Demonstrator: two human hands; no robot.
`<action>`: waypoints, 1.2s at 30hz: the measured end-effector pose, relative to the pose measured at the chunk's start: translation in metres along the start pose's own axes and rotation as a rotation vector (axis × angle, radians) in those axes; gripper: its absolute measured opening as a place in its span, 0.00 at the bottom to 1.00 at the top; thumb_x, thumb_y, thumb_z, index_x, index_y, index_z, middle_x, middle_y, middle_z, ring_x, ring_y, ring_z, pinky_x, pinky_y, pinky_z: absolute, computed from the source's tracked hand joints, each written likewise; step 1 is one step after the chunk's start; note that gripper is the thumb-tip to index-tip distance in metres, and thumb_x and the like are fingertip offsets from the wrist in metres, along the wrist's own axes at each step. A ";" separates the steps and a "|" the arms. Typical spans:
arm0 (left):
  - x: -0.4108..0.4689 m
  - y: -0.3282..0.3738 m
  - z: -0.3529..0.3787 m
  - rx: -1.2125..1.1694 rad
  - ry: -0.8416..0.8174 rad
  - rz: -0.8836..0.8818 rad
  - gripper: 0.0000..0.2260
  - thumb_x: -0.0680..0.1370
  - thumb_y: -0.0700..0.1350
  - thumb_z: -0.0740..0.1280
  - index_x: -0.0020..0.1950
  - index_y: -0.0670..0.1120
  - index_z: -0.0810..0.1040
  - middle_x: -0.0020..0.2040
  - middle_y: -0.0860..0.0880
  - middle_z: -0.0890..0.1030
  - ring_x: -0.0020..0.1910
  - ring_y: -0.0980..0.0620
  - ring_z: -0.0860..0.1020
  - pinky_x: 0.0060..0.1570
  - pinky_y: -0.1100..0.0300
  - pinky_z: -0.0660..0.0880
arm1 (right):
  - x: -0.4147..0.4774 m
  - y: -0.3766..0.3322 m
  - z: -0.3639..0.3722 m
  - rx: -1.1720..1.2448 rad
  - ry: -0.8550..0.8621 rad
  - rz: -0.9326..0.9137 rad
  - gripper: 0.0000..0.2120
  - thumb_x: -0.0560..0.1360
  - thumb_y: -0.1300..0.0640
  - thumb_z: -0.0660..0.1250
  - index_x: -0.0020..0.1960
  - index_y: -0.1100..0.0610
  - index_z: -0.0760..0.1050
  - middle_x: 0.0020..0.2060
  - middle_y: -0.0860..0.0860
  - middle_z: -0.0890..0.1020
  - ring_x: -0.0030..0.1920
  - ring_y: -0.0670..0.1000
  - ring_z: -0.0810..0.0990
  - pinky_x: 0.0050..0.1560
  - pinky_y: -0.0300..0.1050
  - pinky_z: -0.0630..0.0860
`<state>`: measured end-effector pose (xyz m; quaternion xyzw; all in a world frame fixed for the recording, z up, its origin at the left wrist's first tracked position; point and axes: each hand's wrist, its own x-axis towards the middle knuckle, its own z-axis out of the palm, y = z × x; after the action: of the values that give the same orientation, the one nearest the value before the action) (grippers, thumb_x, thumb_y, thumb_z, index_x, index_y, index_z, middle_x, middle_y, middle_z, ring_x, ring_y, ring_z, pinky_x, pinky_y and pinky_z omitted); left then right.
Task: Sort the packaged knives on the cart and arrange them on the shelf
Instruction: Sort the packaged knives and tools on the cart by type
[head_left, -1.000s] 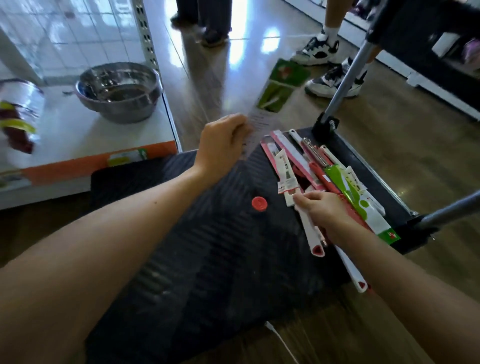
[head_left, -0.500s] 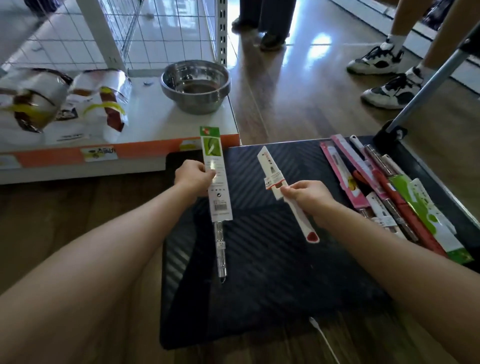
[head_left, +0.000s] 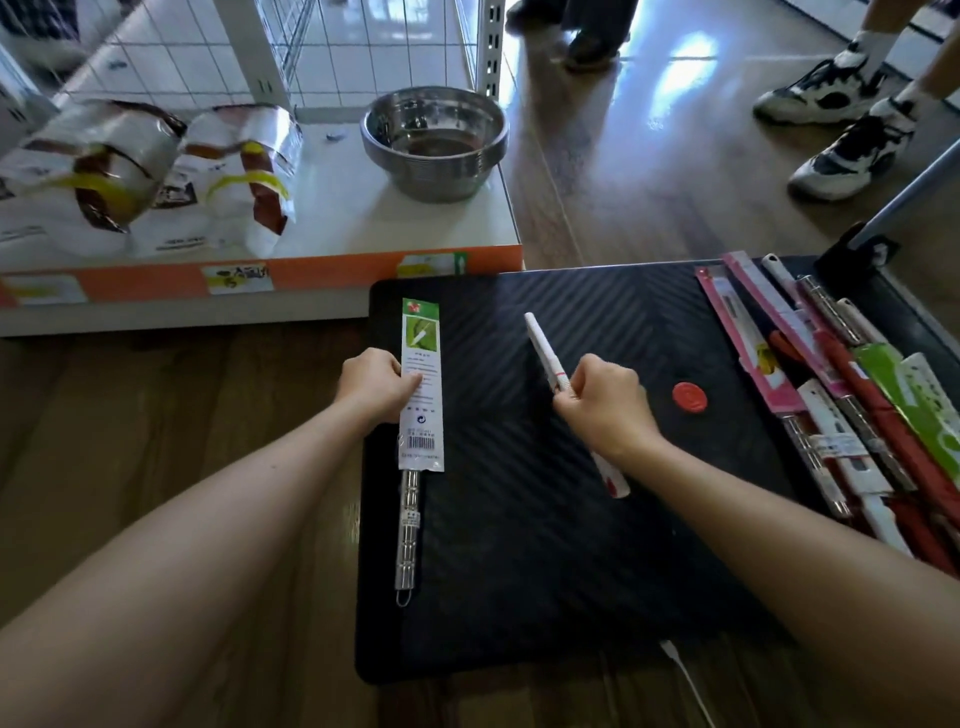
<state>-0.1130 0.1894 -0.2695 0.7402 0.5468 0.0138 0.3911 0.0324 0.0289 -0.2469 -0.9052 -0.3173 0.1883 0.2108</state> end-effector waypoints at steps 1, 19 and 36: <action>0.000 0.000 0.001 0.001 0.012 0.003 0.08 0.77 0.47 0.66 0.41 0.45 0.75 0.52 0.43 0.82 0.48 0.46 0.82 0.50 0.52 0.80 | -0.001 -0.003 0.004 -0.007 -0.015 -0.023 0.05 0.74 0.58 0.65 0.45 0.59 0.70 0.49 0.57 0.79 0.48 0.57 0.77 0.42 0.44 0.67; 0.002 -0.001 0.006 0.086 0.076 -0.117 0.14 0.77 0.49 0.65 0.59 0.45 0.68 0.58 0.43 0.77 0.54 0.43 0.78 0.53 0.48 0.77 | -0.014 -0.004 0.032 -0.107 -0.168 -0.211 0.21 0.78 0.51 0.61 0.70 0.52 0.66 0.65 0.50 0.67 0.63 0.52 0.68 0.59 0.48 0.74; -0.079 0.148 0.149 0.467 -0.233 0.605 0.10 0.78 0.50 0.59 0.57 0.51 0.76 0.55 0.49 0.78 0.64 0.44 0.64 0.59 0.48 0.62 | -0.040 0.180 -0.115 -0.391 0.090 0.404 0.08 0.76 0.53 0.62 0.43 0.56 0.74 0.46 0.55 0.79 0.47 0.57 0.77 0.39 0.45 0.69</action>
<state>0.0408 0.0260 -0.2529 0.9334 0.2448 -0.0804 0.2500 0.1467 -0.1549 -0.2325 -0.9810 -0.1513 0.1215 0.0044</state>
